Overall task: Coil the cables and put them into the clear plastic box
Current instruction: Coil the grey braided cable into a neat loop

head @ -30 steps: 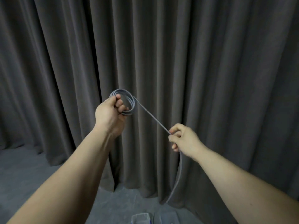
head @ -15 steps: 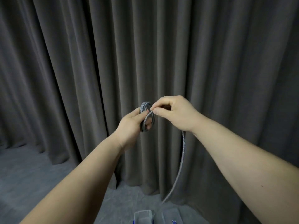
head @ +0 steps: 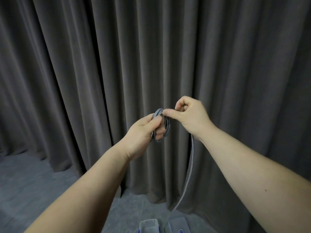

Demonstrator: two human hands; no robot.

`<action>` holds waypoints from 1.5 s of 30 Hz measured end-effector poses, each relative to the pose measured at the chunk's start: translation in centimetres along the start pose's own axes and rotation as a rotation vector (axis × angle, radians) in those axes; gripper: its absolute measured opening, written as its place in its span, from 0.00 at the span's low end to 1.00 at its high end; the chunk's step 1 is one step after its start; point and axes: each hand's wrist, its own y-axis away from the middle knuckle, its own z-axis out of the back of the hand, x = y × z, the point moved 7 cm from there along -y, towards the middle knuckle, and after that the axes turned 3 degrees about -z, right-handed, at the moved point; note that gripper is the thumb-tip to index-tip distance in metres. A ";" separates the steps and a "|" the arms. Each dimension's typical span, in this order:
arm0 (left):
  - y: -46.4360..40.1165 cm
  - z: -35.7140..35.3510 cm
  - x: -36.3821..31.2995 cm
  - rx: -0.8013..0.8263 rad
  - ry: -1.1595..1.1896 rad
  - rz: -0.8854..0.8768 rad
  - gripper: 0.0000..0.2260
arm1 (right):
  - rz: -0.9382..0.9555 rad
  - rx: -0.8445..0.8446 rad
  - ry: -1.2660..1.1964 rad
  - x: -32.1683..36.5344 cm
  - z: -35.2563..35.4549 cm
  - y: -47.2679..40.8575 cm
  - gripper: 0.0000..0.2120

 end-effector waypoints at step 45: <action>0.3 0.6 -2.2 -0.164 -0.096 -0.090 0.17 | 0.205 0.098 0.102 4.6 -0.2 0.9 0.07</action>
